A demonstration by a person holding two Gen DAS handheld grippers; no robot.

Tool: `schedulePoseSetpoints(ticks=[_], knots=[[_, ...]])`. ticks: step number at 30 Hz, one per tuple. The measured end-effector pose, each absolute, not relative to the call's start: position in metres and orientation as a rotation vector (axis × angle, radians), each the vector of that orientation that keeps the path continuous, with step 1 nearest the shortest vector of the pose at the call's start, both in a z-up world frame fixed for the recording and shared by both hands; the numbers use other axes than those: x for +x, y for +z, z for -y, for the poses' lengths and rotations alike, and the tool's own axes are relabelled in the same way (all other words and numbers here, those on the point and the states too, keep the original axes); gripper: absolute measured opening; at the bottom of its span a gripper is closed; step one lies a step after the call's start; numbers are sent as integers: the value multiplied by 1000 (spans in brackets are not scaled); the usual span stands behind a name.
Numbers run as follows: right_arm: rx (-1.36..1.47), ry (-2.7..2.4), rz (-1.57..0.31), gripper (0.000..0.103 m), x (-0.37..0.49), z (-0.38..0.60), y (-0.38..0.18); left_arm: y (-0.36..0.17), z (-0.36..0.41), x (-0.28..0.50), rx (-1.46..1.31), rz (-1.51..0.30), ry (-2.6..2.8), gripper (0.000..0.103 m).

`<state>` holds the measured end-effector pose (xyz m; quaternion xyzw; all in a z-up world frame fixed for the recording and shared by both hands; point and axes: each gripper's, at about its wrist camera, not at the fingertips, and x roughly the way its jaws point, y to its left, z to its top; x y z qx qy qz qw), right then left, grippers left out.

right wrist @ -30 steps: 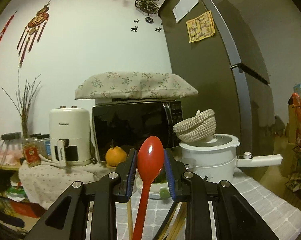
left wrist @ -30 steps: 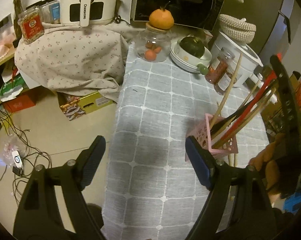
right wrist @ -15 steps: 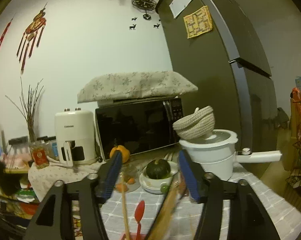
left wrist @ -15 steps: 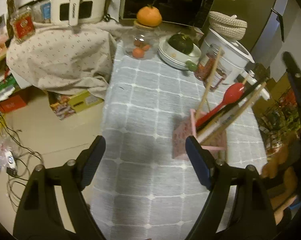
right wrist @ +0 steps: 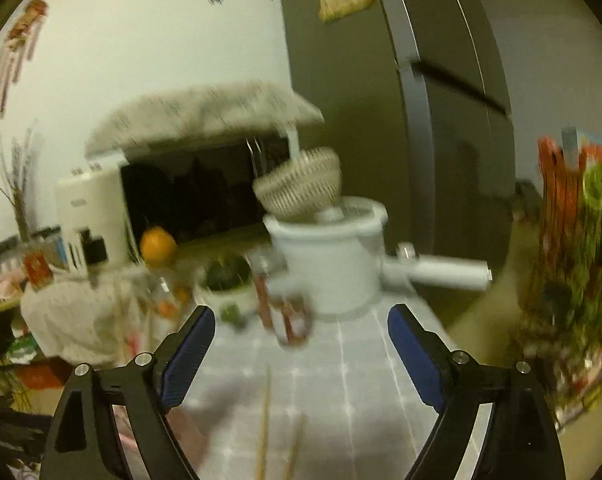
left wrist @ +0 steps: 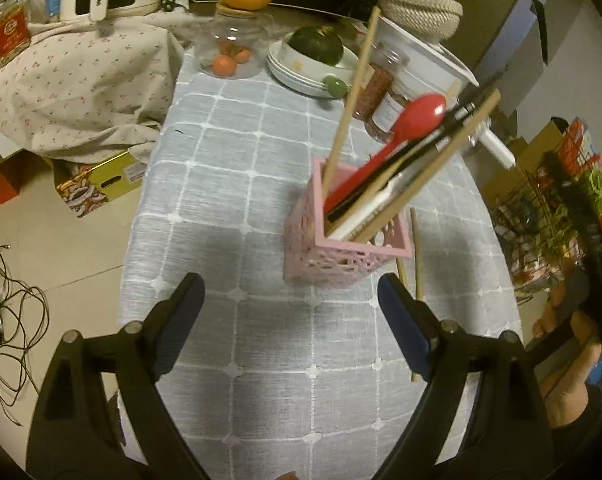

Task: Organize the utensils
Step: 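Grasp the remaining wooden chopstick on the table with the right tool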

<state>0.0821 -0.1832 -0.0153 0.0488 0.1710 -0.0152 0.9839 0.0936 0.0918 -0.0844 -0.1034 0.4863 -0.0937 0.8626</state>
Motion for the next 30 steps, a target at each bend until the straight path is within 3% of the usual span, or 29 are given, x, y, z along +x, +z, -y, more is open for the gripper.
schedulePoseSetpoints(ticks=[12,30], knots=[[47,-81,-716,90,127,207,-117,-98,-79,89,-173,-1012,-163,88],[4,-48,-913,90,163,178,-176,-100,-77,83,-149,-1014,-159,88]])
